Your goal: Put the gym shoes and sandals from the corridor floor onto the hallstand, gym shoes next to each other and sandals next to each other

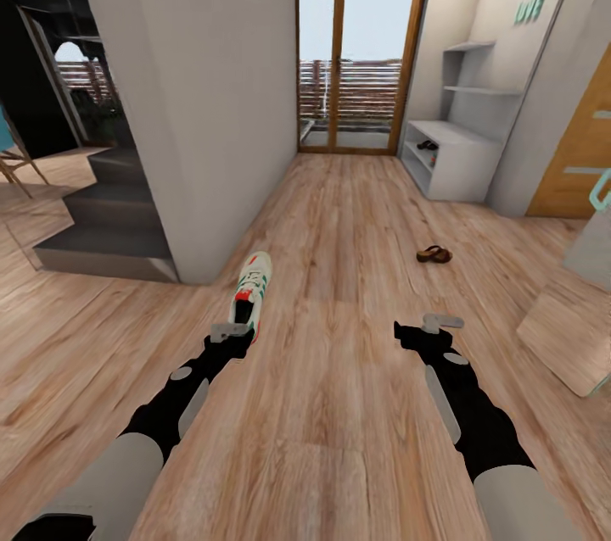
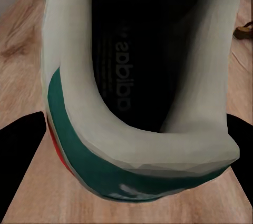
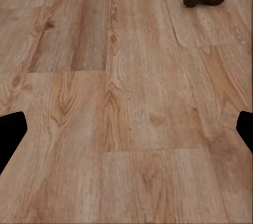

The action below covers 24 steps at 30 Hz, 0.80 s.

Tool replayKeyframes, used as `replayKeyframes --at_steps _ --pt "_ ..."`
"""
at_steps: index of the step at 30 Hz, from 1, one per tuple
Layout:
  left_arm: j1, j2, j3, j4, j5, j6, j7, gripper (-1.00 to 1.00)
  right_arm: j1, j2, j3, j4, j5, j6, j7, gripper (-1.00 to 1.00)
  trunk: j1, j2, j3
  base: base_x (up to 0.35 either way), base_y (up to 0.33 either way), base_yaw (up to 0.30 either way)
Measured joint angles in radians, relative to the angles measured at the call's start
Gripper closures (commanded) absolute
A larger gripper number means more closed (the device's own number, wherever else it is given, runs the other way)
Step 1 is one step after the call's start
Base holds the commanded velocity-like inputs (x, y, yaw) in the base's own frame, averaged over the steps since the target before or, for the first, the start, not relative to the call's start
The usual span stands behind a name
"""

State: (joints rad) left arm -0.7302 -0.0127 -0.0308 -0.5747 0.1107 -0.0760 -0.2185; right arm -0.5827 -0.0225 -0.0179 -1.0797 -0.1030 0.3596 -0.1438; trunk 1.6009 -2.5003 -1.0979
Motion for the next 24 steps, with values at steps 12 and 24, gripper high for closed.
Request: replayKeyframes --at_steps 12,24 --pt "0.0 -0.001 -0.001 0.0 0.0 0.0 0.0 1.0 0.0 0.0 0.0 0.0 0.0 0.0 0.0 -1.0 0.0 0.0 0.0 0.347 0.0 -0.01" --pt "0.0 0.0 -0.002 0.0 0.0 0.001 0.0 1.0 0.0 0.0 0.0 0.0 0.0 -0.006 0.0 -1.0 0.0 0.0 0.0 0.347 0.0 0.0"
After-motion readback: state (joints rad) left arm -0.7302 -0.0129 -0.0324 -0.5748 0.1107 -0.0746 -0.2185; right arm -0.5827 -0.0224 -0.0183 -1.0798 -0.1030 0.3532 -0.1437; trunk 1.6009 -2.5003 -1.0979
